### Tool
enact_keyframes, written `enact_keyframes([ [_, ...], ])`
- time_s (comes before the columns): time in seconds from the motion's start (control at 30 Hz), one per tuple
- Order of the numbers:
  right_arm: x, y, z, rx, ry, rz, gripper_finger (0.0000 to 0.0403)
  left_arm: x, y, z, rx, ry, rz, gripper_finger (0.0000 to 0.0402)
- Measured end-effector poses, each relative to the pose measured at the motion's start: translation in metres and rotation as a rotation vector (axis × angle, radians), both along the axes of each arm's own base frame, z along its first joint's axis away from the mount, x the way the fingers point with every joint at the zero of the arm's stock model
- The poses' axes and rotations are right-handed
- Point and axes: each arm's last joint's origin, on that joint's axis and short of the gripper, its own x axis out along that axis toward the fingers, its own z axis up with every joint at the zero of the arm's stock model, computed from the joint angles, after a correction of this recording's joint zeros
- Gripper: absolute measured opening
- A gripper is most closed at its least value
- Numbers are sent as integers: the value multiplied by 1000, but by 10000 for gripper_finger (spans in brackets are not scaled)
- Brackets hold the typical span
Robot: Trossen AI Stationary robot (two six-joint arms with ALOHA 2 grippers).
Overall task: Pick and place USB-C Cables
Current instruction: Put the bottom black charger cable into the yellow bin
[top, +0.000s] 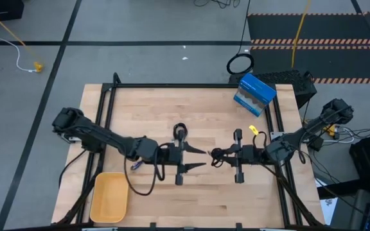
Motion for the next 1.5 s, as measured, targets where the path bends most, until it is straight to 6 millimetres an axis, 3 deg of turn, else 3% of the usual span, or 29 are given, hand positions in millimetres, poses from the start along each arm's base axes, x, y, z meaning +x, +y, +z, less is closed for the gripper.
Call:
enact_keyframes([
  [0.37, 11, 4, -9, -26, 10, -111, 11, 20, 1, -8, -46, 1, 22, 209],
  [1.03, 13, 3, -12, -22, 13, -195, 11, 25, 17, -10, -110, 35, 123, 209],
  [1.5, 14, 3, -14, -42, 20, -193, 11, 23, 14, -8, -95, 11, 161, 210],
])
